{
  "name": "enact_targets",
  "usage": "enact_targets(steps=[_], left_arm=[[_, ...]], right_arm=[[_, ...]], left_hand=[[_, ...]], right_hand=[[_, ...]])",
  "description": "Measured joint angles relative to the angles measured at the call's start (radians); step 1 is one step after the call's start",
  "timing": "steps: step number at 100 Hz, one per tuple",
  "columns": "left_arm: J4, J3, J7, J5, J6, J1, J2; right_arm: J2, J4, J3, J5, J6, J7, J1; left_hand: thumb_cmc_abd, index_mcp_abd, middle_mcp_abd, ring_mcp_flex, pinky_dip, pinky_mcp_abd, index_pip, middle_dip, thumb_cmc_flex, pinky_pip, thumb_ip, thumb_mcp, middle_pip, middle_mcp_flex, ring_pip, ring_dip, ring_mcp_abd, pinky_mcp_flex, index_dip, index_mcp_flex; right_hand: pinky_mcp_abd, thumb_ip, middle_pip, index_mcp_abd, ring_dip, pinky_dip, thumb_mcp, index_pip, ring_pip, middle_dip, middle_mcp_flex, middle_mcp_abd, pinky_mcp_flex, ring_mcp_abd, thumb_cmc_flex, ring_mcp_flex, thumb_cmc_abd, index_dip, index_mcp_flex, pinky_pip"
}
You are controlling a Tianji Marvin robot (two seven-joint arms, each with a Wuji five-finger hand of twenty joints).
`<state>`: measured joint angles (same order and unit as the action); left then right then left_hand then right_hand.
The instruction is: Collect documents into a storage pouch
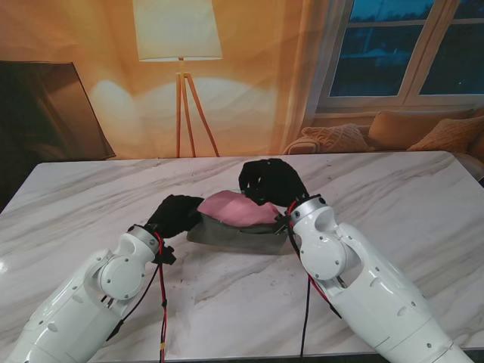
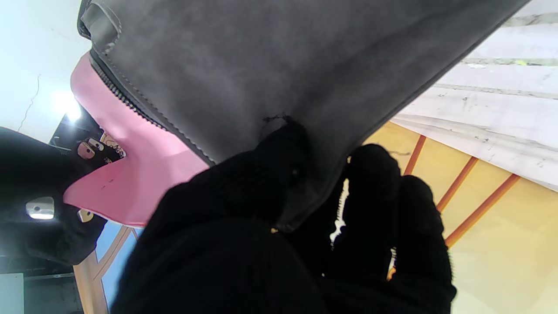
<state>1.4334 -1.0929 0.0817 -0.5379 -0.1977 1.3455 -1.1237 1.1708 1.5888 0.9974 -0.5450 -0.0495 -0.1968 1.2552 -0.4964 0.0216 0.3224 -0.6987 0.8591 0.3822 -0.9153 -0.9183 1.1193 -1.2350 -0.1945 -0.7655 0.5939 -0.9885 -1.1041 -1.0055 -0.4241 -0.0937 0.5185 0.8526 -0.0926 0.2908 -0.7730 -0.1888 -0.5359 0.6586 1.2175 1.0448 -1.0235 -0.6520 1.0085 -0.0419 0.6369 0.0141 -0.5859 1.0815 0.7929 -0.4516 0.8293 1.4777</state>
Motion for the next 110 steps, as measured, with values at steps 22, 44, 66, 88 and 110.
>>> enact_targets(steps=[22, 44, 66, 88, 110], left_arm=[[0.000, 0.000, 0.016, -0.003, 0.005, 0.001, -0.003], [0.000, 0.001, 0.033, -0.012, 0.007, 0.004, -0.006], [0.000, -0.001, 0.032, -0.014, 0.009, 0.007, -0.007], [0.002, -0.001, 0.031, -0.012, 0.016, 0.008, -0.007], [0.002, 0.001, 0.034, -0.008, 0.017, 0.008, -0.007]], right_arm=[[0.001, -0.002, -0.006, 0.001, 0.003, 0.006, 0.000], [0.004, -0.007, -0.008, 0.002, 0.014, -0.001, 0.000], [0.011, 0.006, 0.029, -0.018, 0.000, -0.040, 0.025], [0.009, 0.024, 0.076, -0.063, -0.011, -0.071, 0.048], [-0.001, 0.028, 0.094, -0.046, 0.068, -0.001, 0.050]], left_hand=[[0.002, 0.000, 0.000, 0.000, 0.000, 0.000, 0.000, 0.000, 0.005, 0.000, 0.000, 0.010, 0.000, 0.000, 0.000, 0.000, 0.000, 0.000, 0.007, 0.000], [0.010, 0.000, -0.004, 0.001, -0.005, 0.000, 0.000, 0.000, 0.016, 0.000, -0.006, 0.031, -0.002, 0.000, 0.000, 0.009, 0.000, 0.000, 0.016, -0.001], [0.013, -0.001, -0.006, 0.001, -0.006, -0.001, 0.000, 0.000, 0.021, 0.000, -0.007, 0.040, -0.009, 0.000, 0.002, 0.010, 0.000, 0.000, 0.025, -0.001], [0.013, -0.001, -0.006, 0.001, -0.006, -0.001, 0.000, 0.000, 0.021, 0.000, -0.007, 0.040, -0.010, 0.000, 0.002, 0.011, 0.000, 0.000, 0.025, -0.001], [0.013, -0.001, -0.006, 0.001, -0.007, -0.001, 0.000, 0.000, 0.024, 0.000, -0.007, 0.043, -0.010, 0.000, 0.002, 0.011, 0.000, 0.000, 0.025, -0.001]], right_hand=[[0.007, -0.013, 0.029, -0.003, 0.000, 0.001, 0.000, -0.011, 0.036, 0.014, -0.045, 0.007, -0.030, 0.004, 0.012, -0.050, -0.016, -0.002, -0.038, -0.013], [0.019, -0.014, 0.047, -0.004, 0.000, 0.013, -0.010, -0.024, 0.058, 0.014, -0.125, -0.005, -0.065, 0.015, 0.012, -0.116, -0.016, -0.002, -0.075, -0.025], [0.020, -0.014, 0.044, -0.004, 0.000, 0.022, -0.013, -0.025, 0.058, 0.014, -0.122, -0.004, -0.068, 0.015, 0.028, -0.109, -0.017, -0.003, -0.075, -0.025], [0.031, -0.016, 0.029, 0.040, -0.012, 0.037, -0.032, -0.121, 0.082, 0.036, -0.214, -0.003, -0.126, 0.032, 0.059, -0.178, -0.024, -0.037, -0.126, -0.057], [0.046, -0.093, 0.132, 0.153, 0.034, 0.047, -0.046, -0.435, 0.306, 0.088, -0.504, -0.013, -0.397, 0.032, 0.146, -0.482, -0.055, -0.104, -0.300, -0.276]])
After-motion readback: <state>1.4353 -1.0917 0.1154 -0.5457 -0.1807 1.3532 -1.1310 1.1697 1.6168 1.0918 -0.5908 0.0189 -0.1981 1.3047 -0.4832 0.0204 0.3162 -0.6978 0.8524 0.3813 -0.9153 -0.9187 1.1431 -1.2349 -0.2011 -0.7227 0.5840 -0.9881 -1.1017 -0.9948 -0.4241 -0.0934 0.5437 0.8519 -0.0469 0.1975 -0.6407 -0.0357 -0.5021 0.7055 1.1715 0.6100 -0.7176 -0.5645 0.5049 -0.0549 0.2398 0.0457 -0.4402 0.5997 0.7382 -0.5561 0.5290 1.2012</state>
